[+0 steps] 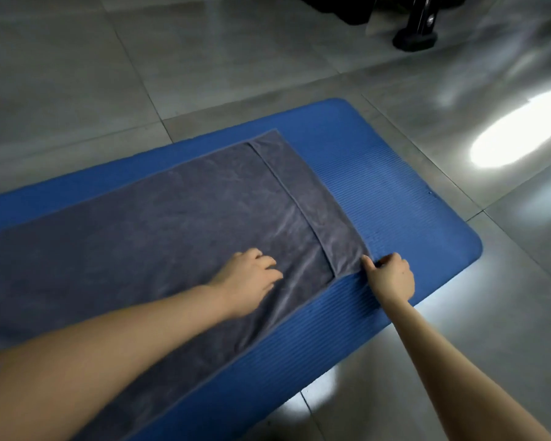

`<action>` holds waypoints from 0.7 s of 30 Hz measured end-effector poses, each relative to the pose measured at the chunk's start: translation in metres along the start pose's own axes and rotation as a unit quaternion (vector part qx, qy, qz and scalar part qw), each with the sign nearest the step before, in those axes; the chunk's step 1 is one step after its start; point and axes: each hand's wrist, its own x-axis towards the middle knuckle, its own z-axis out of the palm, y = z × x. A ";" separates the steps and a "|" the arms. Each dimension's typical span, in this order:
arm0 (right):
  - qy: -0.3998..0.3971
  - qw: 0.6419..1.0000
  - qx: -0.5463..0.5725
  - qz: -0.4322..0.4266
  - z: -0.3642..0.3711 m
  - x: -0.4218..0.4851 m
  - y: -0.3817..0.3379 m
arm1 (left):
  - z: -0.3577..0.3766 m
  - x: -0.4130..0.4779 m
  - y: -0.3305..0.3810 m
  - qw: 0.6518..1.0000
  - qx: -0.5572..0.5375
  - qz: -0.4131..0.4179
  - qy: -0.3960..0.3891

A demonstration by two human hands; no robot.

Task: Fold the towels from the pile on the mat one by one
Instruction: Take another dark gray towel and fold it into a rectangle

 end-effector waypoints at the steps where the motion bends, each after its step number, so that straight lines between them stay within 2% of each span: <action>1: 0.001 1.000 -0.002 -0.012 0.002 0.005 -0.001 | 0.007 0.010 0.014 1.000 -0.014 -0.015 -0.015; 5: -0.002 0.994 -0.042 -0.097 0.002 0.019 0.006 | 0.031 0.028 0.054 0.996 0.003 -0.041 -0.080; 9: 0.030 0.991 -0.050 -0.119 -0.011 0.028 0.017 | 0.049 0.026 0.077 0.991 0.048 0.013 -0.128; 14: 0.043 0.984 -0.107 -0.132 -0.010 0.027 0.016 | 0.050 0.017 0.068 0.992 -0.003 0.040 -0.119; 18: 0.147 0.942 -0.162 -0.253 -0.003 0.007 -0.002 | 0.031 -0.014 0.038 0.995 -0.023 0.031 -0.091; 21: 0.162 0.903 -0.146 -0.369 0.009 -0.028 -0.032 | 0.016 -0.056 -0.005 0.997 0.010 0.053 -0.060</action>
